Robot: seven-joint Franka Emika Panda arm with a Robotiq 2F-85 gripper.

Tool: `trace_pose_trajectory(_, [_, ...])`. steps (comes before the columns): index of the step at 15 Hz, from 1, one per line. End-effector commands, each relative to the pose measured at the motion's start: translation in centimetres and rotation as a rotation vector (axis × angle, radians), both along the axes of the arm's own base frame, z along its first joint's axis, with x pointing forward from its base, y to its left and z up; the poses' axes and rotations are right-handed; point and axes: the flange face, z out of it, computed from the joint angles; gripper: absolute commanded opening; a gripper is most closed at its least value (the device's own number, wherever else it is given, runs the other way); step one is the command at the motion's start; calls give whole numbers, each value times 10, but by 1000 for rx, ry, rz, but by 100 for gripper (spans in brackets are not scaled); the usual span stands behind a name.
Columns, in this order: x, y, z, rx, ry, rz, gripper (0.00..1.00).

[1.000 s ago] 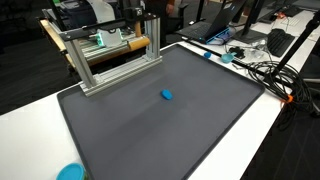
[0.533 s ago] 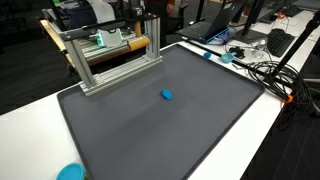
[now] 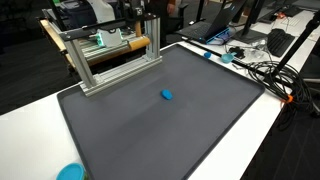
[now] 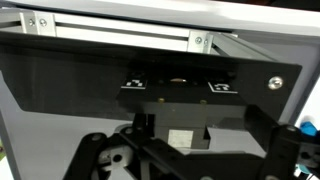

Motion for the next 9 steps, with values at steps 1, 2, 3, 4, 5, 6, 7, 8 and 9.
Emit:
trace_pose_trajectory(1, [-6,1,-8,-2,20,-14,100])
trace_pose_trajectory(2, [-8,1,-9,-2,16,-22,100])
trace_pose_trajectory(3, [-8,2,-10,-1,16,-26,98])
trace_pose_trajectory(4, [-9,3,-12,0,18,-29,97])
trace_pose_trajectory(5, [-10,3,-14,2,26,-30,96])
trace_pose_trajectory(6, [-10,4,-15,8,36,-39,94])
trace_pose_trajectory(7, [-10,4,-15,12,39,-48,93])
trace_pose_trajectory(8, [-9,3,-14,19,42,-64,95])
trace_pose_trajectory(9, [-9,3,-13,25,43,-76,98])
